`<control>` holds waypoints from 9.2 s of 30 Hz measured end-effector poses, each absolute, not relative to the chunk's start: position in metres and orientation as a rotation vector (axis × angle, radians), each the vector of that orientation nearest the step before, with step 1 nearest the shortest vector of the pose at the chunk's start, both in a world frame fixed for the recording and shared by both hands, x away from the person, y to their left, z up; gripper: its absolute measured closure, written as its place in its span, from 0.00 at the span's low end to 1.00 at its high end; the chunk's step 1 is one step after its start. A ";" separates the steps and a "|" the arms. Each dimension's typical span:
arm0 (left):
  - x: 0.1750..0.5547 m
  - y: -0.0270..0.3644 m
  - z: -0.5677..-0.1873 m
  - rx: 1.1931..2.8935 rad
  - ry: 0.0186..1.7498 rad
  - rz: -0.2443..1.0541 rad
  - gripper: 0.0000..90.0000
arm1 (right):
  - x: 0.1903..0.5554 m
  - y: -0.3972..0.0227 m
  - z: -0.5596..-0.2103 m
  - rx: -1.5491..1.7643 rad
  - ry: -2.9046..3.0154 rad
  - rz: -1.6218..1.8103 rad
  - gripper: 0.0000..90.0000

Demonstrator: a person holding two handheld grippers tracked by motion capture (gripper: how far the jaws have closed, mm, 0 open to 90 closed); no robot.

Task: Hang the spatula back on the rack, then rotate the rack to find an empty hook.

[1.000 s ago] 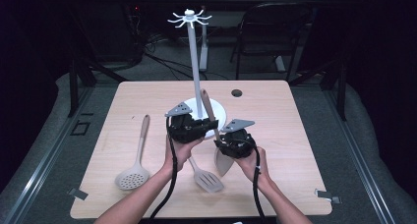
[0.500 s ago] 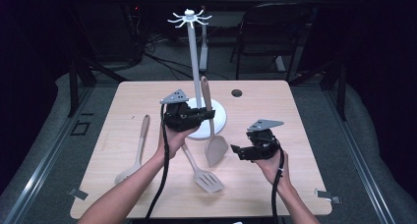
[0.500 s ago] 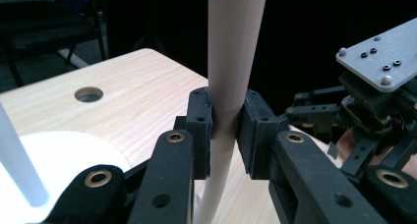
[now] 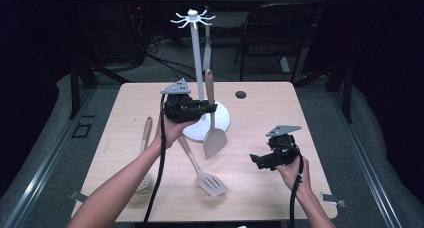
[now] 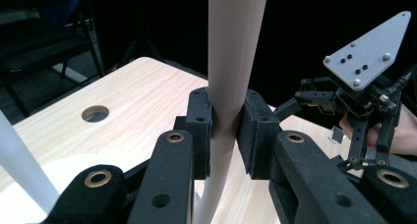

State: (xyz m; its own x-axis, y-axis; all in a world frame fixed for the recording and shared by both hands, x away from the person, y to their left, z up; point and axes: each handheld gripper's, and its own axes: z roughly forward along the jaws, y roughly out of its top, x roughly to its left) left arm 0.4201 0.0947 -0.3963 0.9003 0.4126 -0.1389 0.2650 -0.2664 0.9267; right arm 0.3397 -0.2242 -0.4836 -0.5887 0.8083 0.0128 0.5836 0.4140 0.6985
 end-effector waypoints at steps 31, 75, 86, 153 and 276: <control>0.464 0.114 -0.353 1.877 0.481 0.180 0.85 | 0.347 -0.219 -0.487 1.149 2.409 0.943 0.00; 0.503 0.126 -0.339 1.788 0.550 0.000 0.85 | 0.353 -0.208 -0.501 1.115 2.526 0.928 0.00; 0.510 0.136 -0.347 1.709 0.613 -0.051 0.79 | 0.353 -0.207 -0.502 1.104 2.550 0.902 0.00; 0.450 0.123 -0.242 1.757 0.749 0.718 0.99 | 0.353 -0.207 -0.506 1.073 2.562 0.763 0.18; 0.380 0.160 -0.520 2.015 1.322 0.224 0.13 | 0.300 -0.098 -0.525 0.863 2.919 0.871 1.00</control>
State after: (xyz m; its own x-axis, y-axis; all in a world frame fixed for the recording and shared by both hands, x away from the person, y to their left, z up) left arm 0.3803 0.1604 -0.5199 0.4624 0.8575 -0.2256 0.7351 -0.2285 0.6383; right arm 0.3003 -0.0981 -0.5248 -0.8511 0.4958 0.1725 0.5093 0.7002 0.5003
